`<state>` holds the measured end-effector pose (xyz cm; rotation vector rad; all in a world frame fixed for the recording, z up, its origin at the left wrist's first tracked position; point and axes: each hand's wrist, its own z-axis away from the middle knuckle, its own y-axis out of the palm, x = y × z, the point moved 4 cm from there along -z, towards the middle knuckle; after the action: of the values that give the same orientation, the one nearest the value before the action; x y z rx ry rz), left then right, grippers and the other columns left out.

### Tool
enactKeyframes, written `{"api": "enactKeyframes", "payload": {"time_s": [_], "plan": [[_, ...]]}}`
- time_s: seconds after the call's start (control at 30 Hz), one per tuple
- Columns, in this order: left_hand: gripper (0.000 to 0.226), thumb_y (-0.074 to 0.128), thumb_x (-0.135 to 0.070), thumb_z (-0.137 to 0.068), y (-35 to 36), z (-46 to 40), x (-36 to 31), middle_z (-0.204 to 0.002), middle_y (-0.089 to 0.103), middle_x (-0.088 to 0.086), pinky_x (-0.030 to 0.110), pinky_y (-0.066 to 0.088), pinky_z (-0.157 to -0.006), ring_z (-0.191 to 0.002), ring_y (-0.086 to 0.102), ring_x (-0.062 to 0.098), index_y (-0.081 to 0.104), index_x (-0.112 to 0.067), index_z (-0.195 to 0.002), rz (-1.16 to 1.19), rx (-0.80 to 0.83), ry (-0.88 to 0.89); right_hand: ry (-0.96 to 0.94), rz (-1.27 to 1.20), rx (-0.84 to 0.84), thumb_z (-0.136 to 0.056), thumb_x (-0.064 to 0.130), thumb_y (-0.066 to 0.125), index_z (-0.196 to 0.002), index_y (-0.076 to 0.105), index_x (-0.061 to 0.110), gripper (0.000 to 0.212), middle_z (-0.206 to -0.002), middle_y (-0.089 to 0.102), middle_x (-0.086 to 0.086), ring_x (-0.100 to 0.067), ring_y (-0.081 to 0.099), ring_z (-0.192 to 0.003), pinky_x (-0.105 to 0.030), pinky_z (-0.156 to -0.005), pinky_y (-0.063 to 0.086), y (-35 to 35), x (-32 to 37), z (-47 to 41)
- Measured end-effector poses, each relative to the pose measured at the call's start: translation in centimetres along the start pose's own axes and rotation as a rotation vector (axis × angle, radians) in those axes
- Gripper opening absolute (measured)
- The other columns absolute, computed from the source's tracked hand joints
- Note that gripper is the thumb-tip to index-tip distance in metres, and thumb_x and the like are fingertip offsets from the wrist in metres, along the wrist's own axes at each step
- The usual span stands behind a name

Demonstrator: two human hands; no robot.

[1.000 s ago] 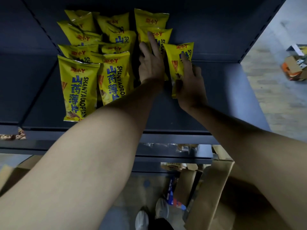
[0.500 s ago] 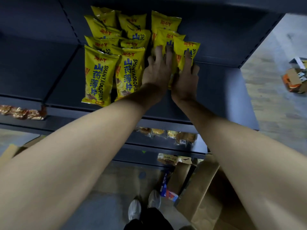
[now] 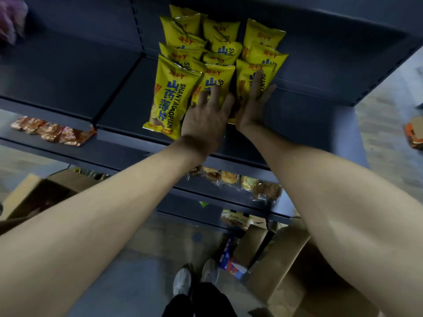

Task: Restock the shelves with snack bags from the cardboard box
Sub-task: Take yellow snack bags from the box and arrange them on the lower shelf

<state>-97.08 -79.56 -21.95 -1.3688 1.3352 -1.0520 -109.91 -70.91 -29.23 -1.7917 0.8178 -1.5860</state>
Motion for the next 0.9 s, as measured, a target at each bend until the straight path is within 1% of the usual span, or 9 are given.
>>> {"api": "enactKeyframes", "payload": {"time_s": [0.1, 0.17, 0.3, 0.4, 0.5, 0.6, 0.73, 0.83, 0.9], "plan": [[0.066, 0.067, -0.019, -0.085, 1.6, 1.0, 0.5, -0.149, 0.022, 0.016, 0.042, 0.052, -0.082, -0.133, 0.031, 0.037, 0.029, -0.019, -0.139, -0.011, 0.085, -0.022, 0.096, -0.049, -0.007, -0.098, 0.006, 0.043, -0.153, -0.01, 0.038, 0.083, -0.159, -0.021, -0.019, -0.039, 0.019, -0.145, -0.052, -0.113, 0.025, -0.8, 0.6, -0.1], [0.069, 0.062, -0.009, -0.086, 2.5, 1.3, 1.0, -0.152, 0.017, 0.017, 0.039, 0.051, -0.087, -0.137, 0.026, 0.038, 0.025, -0.018, -0.143, -0.001, 0.092, -0.043, 0.114, -0.034, -0.047, -0.098, 0.005, 0.044, -0.153, -0.01, 0.037, 0.083, -0.159, -0.019, -0.02, -0.039, 0.016, -0.146, -0.051, -0.113, 0.023, -0.7, 0.6, -0.1], [0.073, 0.052, 0.002, -0.088, 3.3, 1.4, 1.0, -0.155, 0.01, 0.021, 0.038, 0.048, -0.096, -0.142, 0.017, 0.04, 0.016, -0.014, -0.15, -0.033, 0.082, -0.022, 0.052, -0.069, -0.092, -0.094, 0.005, 0.052, -0.154, -0.007, 0.036, 0.09, -0.159, -0.011, -0.025, -0.043, 0.023, -0.143, -0.05, -0.112, 0.031, -0.1, 0.1, -0.7], [0.067, 0.047, 0.002, -0.092, 3.5, 1.3, 0.9, -0.156, 0.012, 0.022, 0.039, 0.047, -0.098, -0.142, 0.017, 0.042, 0.017, -0.012, -0.15, -0.039, 0.048, -0.033, 0.04, -0.094, -0.105, -0.093, 0.007, 0.054, -0.153, -0.007, 0.037, 0.091, -0.159, -0.007, -0.024, -0.042, 0.022, -0.144, -0.048, -0.113, 0.03, -0.4, 0.1, -0.8], [0.064, 0.044, 0.002, -0.095, 3.8, 1.3, 0.6, -0.157, 0.009, 0.023, 0.041, 0.048, -0.097, -0.144, 0.013, 0.041, 0.016, -0.012, -0.151, -0.018, 0.05, -0.037, 0.067, -0.101, -0.053, -0.093, 0.013, 0.058, -0.152, -0.01, 0.04, 0.094, -0.16, -0.009, -0.02, -0.04, 0.02, -0.144, -0.044, -0.115, 0.029, -1.1, 0.1, -0.6], [0.068, 0.045, 0.003, -0.094, 3.6, 1.5, 0.7, -0.157, 0.002, 0.023, 0.041, 0.044, -0.102, -0.146, 0.006, 0.041, 0.012, -0.013, -0.152, -0.008, 0.079, -0.032, 0.0, -0.085, -0.002, -0.09, 0.03, 0.064, -0.153, -0.01, 0.037, 0.098, -0.16, -0.008, -0.02, -0.044, 0.021, -0.143, -0.048, -0.114, 0.029, -2.2, 0.2, 0.2], [0.077, 0.052, 0.002, -0.091, 3.2, 2.5, 0.9, -0.157, 0.002, 0.021, 0.046, 0.041, -0.107, -0.146, 0.003, 0.04, 0.01, -0.017, -0.152, 0.004, 0.096, -0.014, -0.054, -0.066, -0.011, -0.09, 0.046, 0.06, -0.154, -0.005, 0.035, 0.092, -0.162, -0.001, -0.016, -0.041, 0.022, -0.143, -0.048, -0.111, 0.032, -3.9, -0.9, 2.4], [0.08, 0.051, 0.0, -0.089, 2.7, 3.6, 1.0, -0.156, 0.005, 0.019, 0.051, 0.033, -0.111, -0.146, 0.002, 0.041, 0.009, -0.024, -0.152, -0.026, 0.087, 0.032, -0.108, -0.021, -0.001, -0.093, 0.043, 0.057, -0.155, 0.001, 0.033, 0.084, -0.162, 0.0, -0.015, -0.038, 0.023, -0.144, -0.045, -0.11, 0.034, -5.1, -1.4, 4.4], [0.076, 0.052, -0.001, -0.088, 2.2, 4.4, 1.1, -0.156, 0.007, 0.018, 0.053, 0.028, -0.113, -0.146, 0.003, 0.039, 0.015, -0.024, -0.151, -0.039, 0.082, 0.044, -0.137, 0.023, 0.001, -0.093, 0.033, 0.059, -0.155, 0.005, 0.031, 0.083, -0.161, 0.005, -0.013, -0.037, 0.027, -0.142, -0.046, -0.108, 0.038, -6.1, -1.2, 5.8]]}}
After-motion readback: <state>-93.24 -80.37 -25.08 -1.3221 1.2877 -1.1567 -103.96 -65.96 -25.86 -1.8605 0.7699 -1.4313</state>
